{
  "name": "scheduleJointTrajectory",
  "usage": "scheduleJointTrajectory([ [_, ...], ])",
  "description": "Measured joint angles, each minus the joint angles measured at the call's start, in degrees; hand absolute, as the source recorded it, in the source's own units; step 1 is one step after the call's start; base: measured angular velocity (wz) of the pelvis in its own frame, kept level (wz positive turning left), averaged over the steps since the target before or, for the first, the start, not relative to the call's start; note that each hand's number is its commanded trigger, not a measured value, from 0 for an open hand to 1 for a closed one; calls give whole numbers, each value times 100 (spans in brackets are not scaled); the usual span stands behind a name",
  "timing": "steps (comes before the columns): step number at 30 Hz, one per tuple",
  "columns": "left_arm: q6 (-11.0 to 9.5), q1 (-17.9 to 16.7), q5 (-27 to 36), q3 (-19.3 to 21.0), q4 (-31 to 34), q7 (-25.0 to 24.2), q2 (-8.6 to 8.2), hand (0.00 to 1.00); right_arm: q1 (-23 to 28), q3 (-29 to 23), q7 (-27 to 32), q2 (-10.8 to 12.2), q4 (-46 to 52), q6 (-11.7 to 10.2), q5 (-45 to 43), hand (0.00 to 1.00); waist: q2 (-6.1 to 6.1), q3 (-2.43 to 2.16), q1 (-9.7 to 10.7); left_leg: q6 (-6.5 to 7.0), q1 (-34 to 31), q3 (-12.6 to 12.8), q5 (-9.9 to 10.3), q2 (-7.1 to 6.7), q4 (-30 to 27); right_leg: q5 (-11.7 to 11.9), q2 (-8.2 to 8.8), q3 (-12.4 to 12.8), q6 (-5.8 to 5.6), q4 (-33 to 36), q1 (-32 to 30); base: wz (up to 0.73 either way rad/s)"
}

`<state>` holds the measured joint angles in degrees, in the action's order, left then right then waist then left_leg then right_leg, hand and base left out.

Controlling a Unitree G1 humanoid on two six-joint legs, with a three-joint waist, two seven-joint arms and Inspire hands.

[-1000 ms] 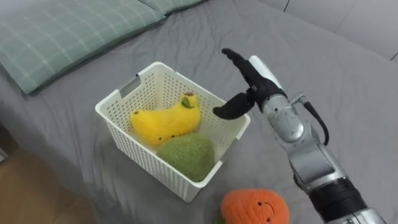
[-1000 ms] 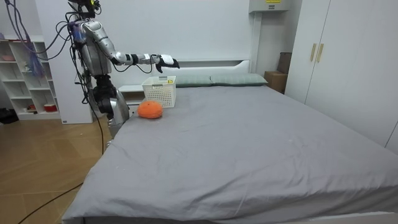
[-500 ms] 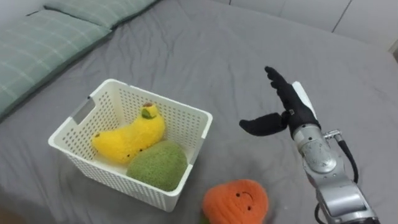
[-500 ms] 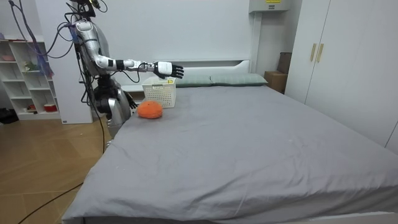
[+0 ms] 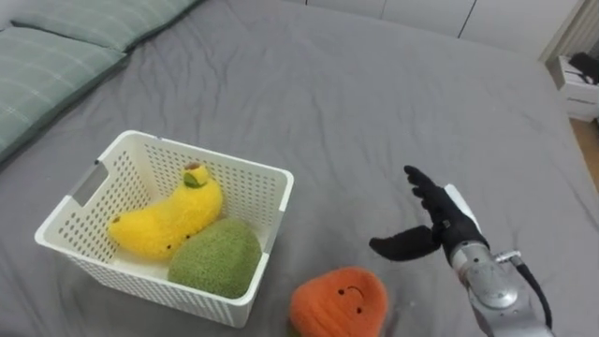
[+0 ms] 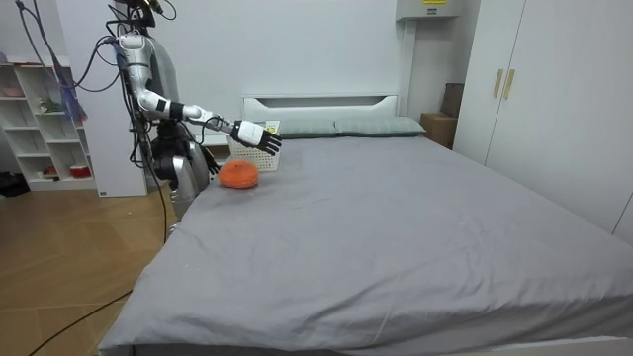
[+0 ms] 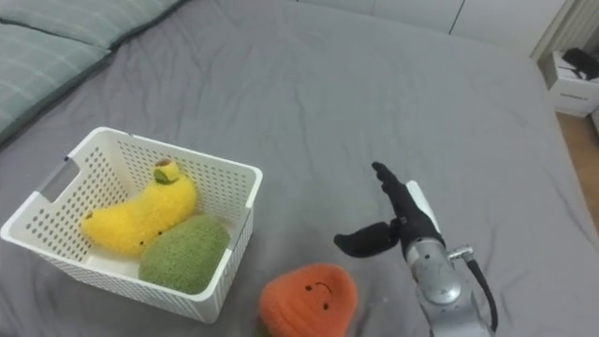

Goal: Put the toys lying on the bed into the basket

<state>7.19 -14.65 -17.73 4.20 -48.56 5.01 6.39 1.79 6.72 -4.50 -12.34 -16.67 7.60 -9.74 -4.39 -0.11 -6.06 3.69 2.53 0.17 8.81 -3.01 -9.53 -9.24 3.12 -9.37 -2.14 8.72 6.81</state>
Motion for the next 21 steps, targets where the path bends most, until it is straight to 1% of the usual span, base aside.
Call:
scheduleJointTrajectory([
  [3, -3, 98, 233, -9, -188, 110, 3, 0, 2, 206, -297, 17, -340, 11, -198, 0, 3, 2, 1, -5, 4, 23, 15, 10, 1, 0, -7, 12, 0, 0, -4, -6],
  [5, -6, 116, 257, -9, -215, 113, -1, 0, 6, 301, -504, 28, -397, 52, -417, 0, 21, 14, 3, -5, 4, 46, 15, 19, 1, 0, -10, 14, 1, 0, -17, -3],
  [9, -16, 162, 259, -31, -214, 111, -10, 0, 7, 339, -723, 38, -443, 53, -516, 0, 33, 22, -3, -6, 9, 57, 14, 23, 5, 1, -12, 12, 1, -5, -27, 0],
  [12, -23, 165, 263, -101, -206, 110, -5, 0, 36, 339, -863, 99, -460, 53, -713, 0, 42, 29, -10, -6, -2, 69, 14, 27, 15, 1, -15, 16, 1, -8, -29, 0],
  [14, -23, 167, 262, -112, -207, 110, 1, 0, 42, 413, -945, 161, -556, 53, -994, 0, 41, 28, -26, -6, -10, 59, 15, 27, 25, 1, -17, 6, 1, -8, -29, 0],
  [17, -24, 173, 266, -156, -207, 118, 14, 0, 42, 620, -968, 164, -766, 63, -1251, 0, 33, 28, -27, -7, -23, 28, 15, 21, 21, 0, -18, -15, 1, -8, -28, 4],
  [20, -24, 190, 264, -237, -207, 188, 28, 0, 42, 775, -1217, 168, -876, 83, -1695, 0, 33, 30, -49, -7, -67, 9, 14, 18, 1, 0, -19, -30, 2, -8, -57, 3],
  [21, -25, 193, 264, -236, -207, 202, 20, 0, 41, 780, -1335, 186, -892, 124, -1824, 0, 31, 29, -57, -7, -78, 7, 14, 18, 0, 0, -19, -33, 2, -7, -64, 0],
])
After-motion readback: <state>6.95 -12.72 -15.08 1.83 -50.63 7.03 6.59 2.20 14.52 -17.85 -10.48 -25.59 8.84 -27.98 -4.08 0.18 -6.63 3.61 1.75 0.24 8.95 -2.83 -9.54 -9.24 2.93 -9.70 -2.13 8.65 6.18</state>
